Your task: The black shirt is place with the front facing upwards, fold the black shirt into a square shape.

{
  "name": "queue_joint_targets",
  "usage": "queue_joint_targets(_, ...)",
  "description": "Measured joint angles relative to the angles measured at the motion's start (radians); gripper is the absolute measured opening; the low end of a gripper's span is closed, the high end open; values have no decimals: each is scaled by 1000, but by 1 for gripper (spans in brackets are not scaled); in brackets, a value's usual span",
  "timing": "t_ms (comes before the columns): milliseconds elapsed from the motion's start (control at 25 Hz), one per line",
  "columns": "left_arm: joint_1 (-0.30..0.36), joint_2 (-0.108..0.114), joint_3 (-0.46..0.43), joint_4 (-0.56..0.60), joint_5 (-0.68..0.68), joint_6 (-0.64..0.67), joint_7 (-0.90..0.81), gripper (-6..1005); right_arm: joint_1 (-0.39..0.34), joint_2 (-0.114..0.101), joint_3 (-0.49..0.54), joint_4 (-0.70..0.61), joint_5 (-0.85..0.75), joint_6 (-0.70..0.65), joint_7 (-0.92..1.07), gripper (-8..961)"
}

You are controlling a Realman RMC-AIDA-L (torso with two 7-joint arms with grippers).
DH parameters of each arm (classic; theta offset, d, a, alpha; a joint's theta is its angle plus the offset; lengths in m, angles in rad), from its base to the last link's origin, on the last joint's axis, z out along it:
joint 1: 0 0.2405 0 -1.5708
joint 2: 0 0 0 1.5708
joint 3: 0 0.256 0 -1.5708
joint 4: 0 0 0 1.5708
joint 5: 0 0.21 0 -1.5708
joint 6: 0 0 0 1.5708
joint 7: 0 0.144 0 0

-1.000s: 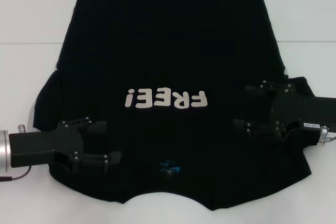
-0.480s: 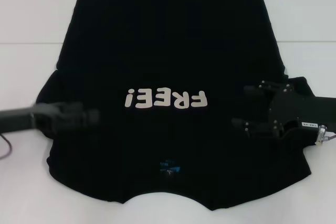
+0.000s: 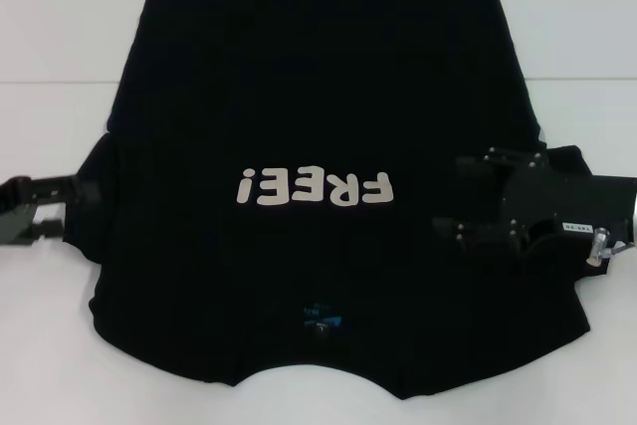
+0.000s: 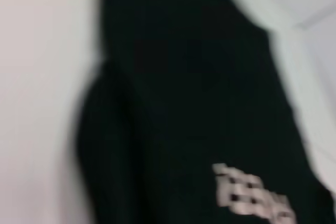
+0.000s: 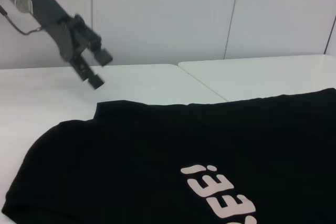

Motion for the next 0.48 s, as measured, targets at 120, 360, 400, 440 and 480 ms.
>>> queue_joint_targets(120,-6,3,-1,-23,37,-45,-44,933,4,0,-1,1,0,5,0,884)
queue_joint_targets(360,-4,0,-2,-47,51,-109,-56,932,7,0,-2,2,-1,5,1,884)
queue_joint_targets(400,-4,0,-4,-55,51,-118,-57,932,7,0,-2,2,-1,5,2,885)
queue_joint_targets(440,-5,0,-4,-61,51,-126,-58,932,7,0,-2,2,-1,5,2,885)
queue_joint_targets(480,-6,-1,-4,-69,52,-139,-59,932,7,0,-2,2,0,5,2,885)
